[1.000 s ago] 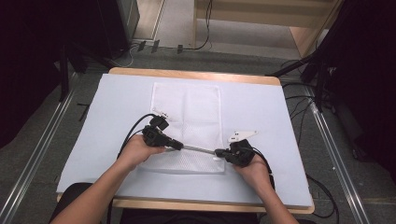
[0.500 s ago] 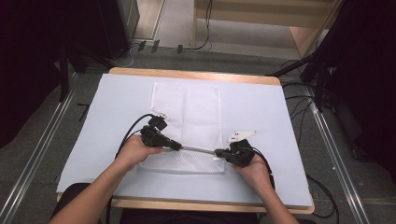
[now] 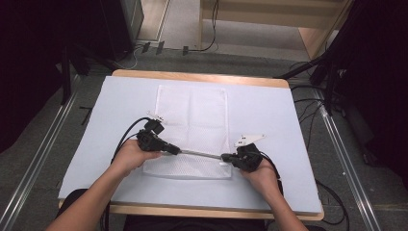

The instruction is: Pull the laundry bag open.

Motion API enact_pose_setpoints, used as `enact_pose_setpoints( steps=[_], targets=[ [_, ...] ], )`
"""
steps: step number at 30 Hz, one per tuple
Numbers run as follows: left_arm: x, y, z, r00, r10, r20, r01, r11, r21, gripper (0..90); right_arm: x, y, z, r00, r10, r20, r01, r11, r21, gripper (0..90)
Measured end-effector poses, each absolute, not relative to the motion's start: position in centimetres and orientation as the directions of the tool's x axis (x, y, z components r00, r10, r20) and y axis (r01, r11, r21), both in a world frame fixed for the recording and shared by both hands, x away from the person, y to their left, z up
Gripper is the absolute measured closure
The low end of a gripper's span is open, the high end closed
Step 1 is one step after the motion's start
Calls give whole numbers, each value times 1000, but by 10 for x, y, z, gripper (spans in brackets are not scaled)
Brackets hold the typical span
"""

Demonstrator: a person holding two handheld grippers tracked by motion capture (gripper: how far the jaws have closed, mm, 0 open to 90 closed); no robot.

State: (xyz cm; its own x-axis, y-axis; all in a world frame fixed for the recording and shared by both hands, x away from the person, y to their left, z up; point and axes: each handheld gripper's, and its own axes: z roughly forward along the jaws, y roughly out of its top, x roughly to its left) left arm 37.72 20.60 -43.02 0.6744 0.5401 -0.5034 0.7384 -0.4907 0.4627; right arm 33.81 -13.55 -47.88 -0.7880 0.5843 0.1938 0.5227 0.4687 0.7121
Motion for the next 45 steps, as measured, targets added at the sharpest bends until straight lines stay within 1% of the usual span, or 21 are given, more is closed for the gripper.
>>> enact_pose_setpoints(
  steps=[5,19,26,31,45],
  targets=[
    [377,210,-429,674,540,-504,739,-489,464,880,338,-136,-479,-787,585,197,526,467,711,900],
    [375,237,-425,652,567,-503,757,-448,477,880,338,-135,-479,-787,583,202,529,468,708,900],
    [373,243,-425,648,576,-498,760,-446,473,880,339,-135,-478,-788,581,203,528,470,707,900],
    [372,253,-426,633,588,-504,773,-436,461,879,339,-135,-478,-788,582,202,530,472,704,900],
    [370,273,-423,616,610,-498,784,-410,466,879,340,-135,-478,-785,582,214,540,472,697,900]
  ],
)
